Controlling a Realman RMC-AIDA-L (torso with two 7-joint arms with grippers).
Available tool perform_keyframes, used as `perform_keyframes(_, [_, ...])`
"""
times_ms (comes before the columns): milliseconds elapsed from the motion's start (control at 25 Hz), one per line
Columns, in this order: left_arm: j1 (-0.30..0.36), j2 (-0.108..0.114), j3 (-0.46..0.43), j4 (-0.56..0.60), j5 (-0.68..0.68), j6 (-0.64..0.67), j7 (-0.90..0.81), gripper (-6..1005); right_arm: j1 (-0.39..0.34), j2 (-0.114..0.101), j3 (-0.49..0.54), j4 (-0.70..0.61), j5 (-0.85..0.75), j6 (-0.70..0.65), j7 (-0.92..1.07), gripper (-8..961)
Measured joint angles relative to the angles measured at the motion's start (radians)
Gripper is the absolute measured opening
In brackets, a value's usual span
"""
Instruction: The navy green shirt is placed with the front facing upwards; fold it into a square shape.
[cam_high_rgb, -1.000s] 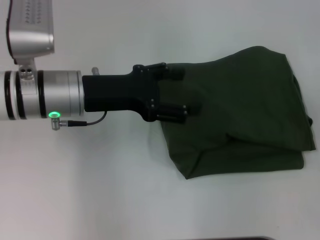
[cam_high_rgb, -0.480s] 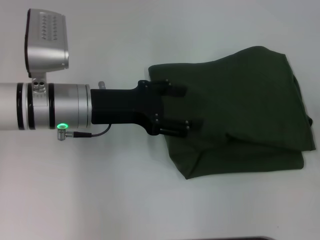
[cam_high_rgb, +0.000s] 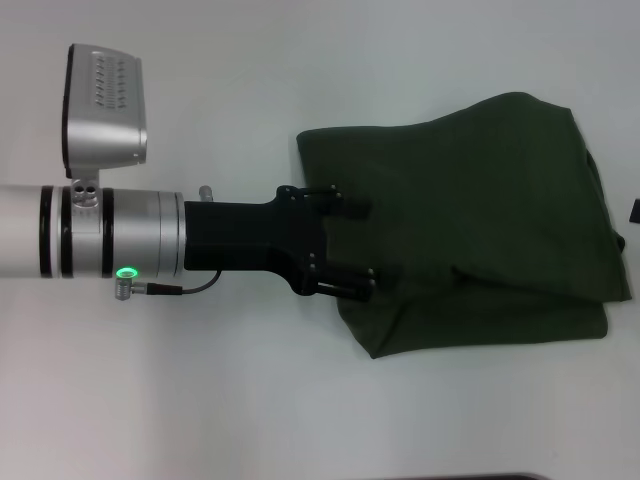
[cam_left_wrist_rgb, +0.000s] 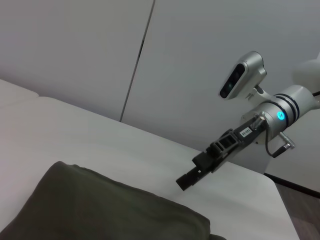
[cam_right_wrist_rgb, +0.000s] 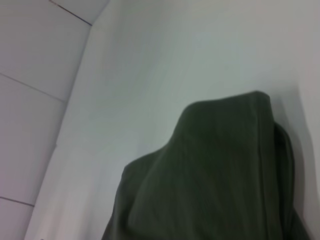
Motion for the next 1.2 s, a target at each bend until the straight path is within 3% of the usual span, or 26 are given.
perform_keyframes(1200, [-0.003,-0.003,0.009,-0.019,-0.009,0.006,0.029,950,-0.022,0.007,-0.004,0.039,-0.082,-0.009,0.014,889])
